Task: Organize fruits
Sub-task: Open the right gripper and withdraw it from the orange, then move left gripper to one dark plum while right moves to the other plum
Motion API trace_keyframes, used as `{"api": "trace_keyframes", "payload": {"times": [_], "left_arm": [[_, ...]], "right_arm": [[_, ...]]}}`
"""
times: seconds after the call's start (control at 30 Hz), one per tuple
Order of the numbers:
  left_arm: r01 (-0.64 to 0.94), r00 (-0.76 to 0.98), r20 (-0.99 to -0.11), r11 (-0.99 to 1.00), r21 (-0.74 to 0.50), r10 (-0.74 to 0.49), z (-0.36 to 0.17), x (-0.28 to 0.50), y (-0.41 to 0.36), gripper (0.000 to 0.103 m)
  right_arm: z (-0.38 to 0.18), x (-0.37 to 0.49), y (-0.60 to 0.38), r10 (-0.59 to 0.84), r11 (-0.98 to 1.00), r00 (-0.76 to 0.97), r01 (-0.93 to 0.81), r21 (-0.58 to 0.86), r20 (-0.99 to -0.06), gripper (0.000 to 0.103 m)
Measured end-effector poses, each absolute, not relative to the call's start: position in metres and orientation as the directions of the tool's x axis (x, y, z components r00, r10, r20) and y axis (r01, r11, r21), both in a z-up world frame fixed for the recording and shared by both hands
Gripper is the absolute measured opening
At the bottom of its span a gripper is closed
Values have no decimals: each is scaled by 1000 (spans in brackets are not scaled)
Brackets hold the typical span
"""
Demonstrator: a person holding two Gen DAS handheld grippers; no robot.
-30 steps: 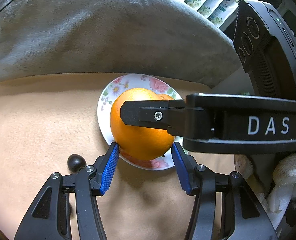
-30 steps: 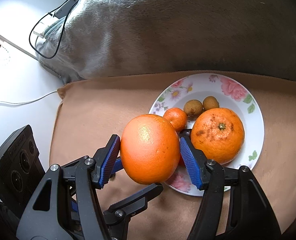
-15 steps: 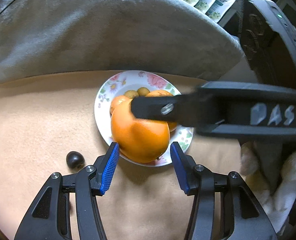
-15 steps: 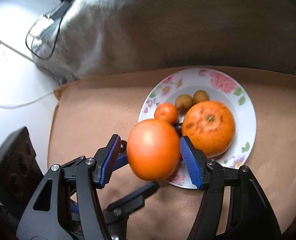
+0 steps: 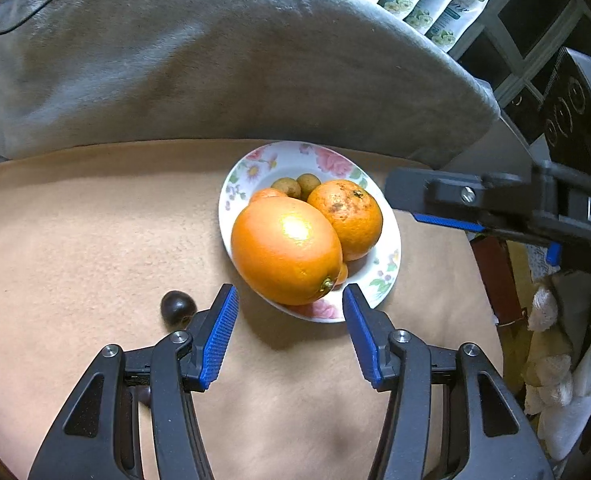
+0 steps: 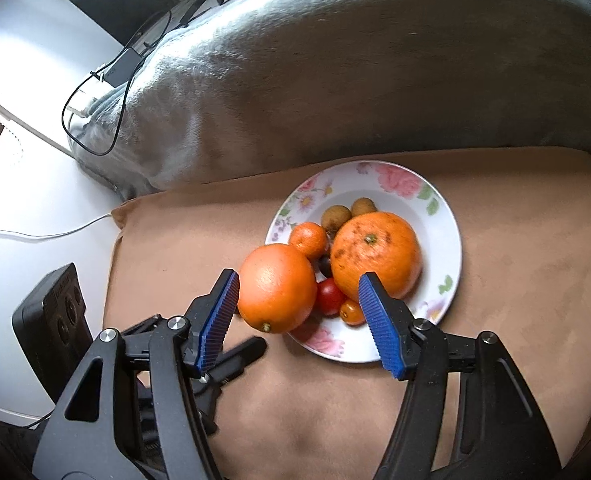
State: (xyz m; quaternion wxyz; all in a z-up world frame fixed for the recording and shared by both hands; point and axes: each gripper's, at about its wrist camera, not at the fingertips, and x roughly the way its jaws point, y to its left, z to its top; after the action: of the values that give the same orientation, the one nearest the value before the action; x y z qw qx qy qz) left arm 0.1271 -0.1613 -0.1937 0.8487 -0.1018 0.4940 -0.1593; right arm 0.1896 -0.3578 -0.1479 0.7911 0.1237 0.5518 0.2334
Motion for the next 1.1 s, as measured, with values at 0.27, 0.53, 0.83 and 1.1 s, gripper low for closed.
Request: {"api": "trace_keyframes", "payload": {"times": [0.27,0.53,0.83,1.1], "left_arm": [[175,484,-806,940,-292,-341,-182,121,-156,54],[210,506,-805,949,-233,-310,-170,108,-147,54],[220,508,-807,951,-217,-301,-169,95,-132,54],[169,482,-839,966,-193,-252,-180,82,-102,54]], "right_arm": [[-146,169,-365,453,888,304,-239,393,-838,66],[-140,145,-359,426,895,331,-288,340,-842,69],[-137,125,-345,451,878,346,-338,339,-823,77],[-139,109,-326,467,857,345,-404,320,-814,82]]}}
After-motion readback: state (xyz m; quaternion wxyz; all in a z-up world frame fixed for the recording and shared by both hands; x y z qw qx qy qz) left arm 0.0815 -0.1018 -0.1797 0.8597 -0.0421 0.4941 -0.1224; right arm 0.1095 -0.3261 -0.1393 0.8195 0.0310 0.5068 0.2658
